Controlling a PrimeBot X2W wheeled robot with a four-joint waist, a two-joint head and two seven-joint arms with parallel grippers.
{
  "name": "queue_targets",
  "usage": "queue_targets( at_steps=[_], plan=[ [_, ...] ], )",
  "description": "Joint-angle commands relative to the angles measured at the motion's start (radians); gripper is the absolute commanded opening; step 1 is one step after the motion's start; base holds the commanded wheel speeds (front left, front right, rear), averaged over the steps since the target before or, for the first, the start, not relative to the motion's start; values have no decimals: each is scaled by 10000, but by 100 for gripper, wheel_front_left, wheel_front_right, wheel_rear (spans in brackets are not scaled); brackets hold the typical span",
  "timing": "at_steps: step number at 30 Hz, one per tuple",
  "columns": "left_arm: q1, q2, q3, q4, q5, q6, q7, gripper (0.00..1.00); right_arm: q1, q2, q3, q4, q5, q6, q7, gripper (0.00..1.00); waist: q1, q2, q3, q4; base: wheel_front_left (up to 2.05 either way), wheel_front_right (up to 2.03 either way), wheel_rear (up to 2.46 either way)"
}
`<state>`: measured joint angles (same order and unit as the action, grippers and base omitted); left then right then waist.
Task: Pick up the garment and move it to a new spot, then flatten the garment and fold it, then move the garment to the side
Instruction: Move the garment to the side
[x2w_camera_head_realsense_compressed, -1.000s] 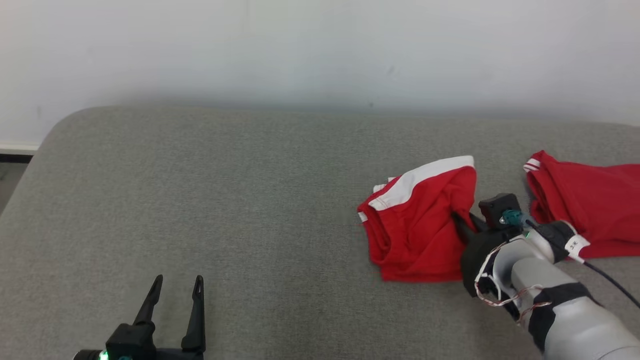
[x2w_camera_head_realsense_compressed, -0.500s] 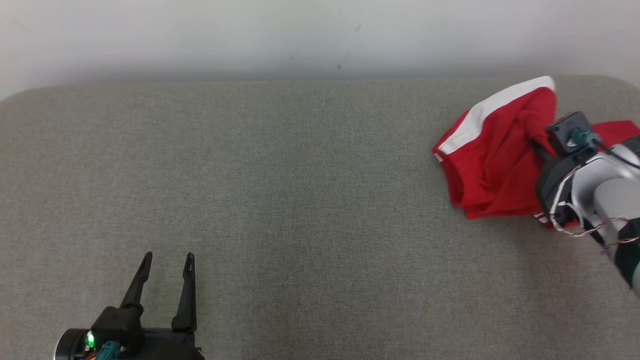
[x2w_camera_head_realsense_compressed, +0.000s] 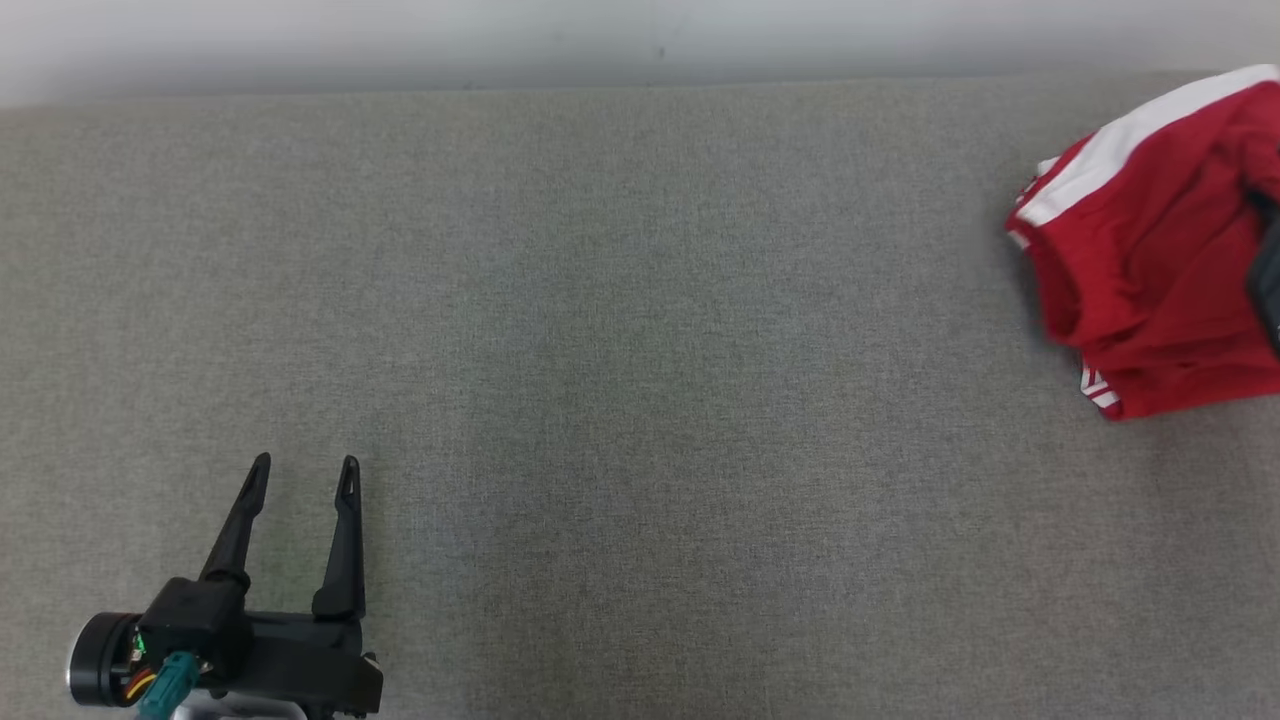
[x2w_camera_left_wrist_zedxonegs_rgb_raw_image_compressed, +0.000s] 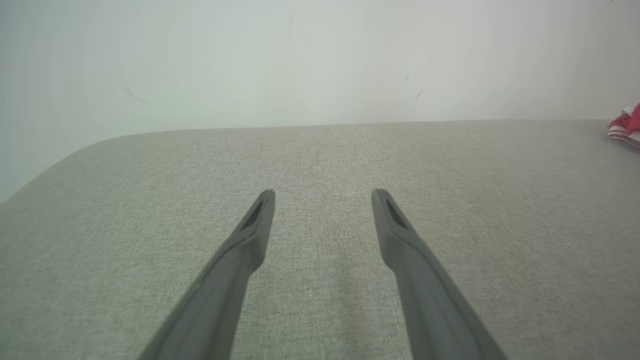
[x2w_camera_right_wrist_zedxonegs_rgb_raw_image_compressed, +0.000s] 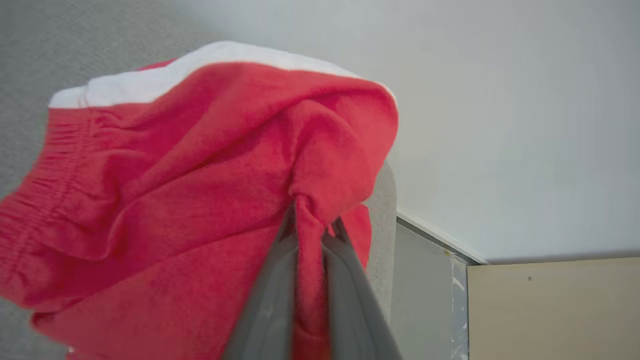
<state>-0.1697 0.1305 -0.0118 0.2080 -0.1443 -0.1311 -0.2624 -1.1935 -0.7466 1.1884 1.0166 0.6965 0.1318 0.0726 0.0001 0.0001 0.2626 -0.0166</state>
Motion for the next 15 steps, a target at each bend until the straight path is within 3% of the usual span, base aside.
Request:
queue_targets(
  at_steps=[1, 5, 12, 13, 14, 15],
  plan=[
    [-115, 36, 34, -84, -47, 15, -32, 100, -218, -296, 72, -5, 151, -29, 127, 0, -1, -1, 186, -25, 0, 0, 0],
    [-153, 134, 128, -197, -33, 15, -32, 100, -530, -812, 263, -97, 397, -29, 399, 0, -1, -1, 459, -90, 0, 0, 0],
    [-244, 105, 76, -227, 54, 15, -32, 100, -686, -775, 352, 115, 489, -29, 415, 0, -1, -1, 647, -92, 0, 0, 0],
    [-266, 110, 72, -229, 63, 15, -32, 100, -711, -732, 370, 163, 432, -29, 366, 37, -1, -1, 655, -85, 0, 0, 0],
    [-266, 110, 72, -229, 63, 15, -32, 100, -711, -732, 370, 163, 432, -29, 366, 37, -1, -1, 655, -85, 0, 0, 0],
    [-283, 110, 66, -226, 68, 15, -32, 100, -739, -695, 382, 221, 365, -29, 312, 84, -1, -1, 654, -81, 0, 0, 0]
  ],
)
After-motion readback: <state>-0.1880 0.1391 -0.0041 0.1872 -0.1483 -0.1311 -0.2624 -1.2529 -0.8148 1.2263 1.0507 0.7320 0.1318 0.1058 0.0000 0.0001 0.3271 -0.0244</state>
